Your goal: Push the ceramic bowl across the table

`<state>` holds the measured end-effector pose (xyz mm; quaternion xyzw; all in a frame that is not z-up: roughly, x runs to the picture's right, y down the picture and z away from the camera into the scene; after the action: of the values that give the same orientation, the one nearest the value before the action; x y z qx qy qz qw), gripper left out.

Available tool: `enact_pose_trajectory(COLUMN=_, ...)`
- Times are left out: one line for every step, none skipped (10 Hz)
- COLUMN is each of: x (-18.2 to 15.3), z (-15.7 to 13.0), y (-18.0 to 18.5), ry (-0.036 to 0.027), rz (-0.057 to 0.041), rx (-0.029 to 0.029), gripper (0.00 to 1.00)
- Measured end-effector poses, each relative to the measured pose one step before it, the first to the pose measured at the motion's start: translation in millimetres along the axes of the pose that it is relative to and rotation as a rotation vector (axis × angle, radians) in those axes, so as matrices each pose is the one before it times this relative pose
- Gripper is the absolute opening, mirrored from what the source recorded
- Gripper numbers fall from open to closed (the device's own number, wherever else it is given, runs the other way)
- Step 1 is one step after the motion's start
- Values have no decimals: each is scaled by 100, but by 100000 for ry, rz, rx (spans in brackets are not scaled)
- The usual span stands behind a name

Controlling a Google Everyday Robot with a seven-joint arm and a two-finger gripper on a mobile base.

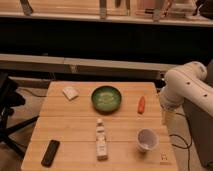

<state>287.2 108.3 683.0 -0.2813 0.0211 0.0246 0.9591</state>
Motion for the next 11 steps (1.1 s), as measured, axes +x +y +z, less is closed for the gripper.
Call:
enact_pose_trajectory(x=3, z=1, y=2, ry=3, rz=1, rx=-3, gripper=80)
enact_pose_trajectory(x=-3, z=-3, y=-2, ry=1, rz=0, rx=5, gripper=80)
enact_pose_trajectory(x=0, z=-18, y=-67, ry=45, rz=-28, rx=137, gripper=80)
enact_pose_trajectory(x=-226, z=88, y=-572, ry=376, rz=-856, rx=989, gripper=80)
enact_pose_trajectory(x=-763, z=60, y=-944, ry=-444, rz=-1145, rx=893, gripper=80)
enact_pose_trajectory(x=-818, z=211, y=-1552, ry=-15, rz=-1541, rx=1286, gripper=80)
enact_pose_trajectory(x=-386, z=105, y=-795, ry=27, rz=-869, rx=692, gripper=80)
enact_pose_trajectory(x=-210, z=119, y=-316, ry=232, rz=-580, rx=224, gripper=80)
enact_pose_trajectory(x=-79, z=116, y=56, ry=205, rz=-466, rx=115, gripper=80)
enact_pose_trajectory(x=-75, z=48, y=-104, ry=89, rz=-291, rx=291, gripper=80)
enact_pose_trajectory(x=-81, z=218, y=-207, ry=80, rz=14, rx=-6, gripper=80)
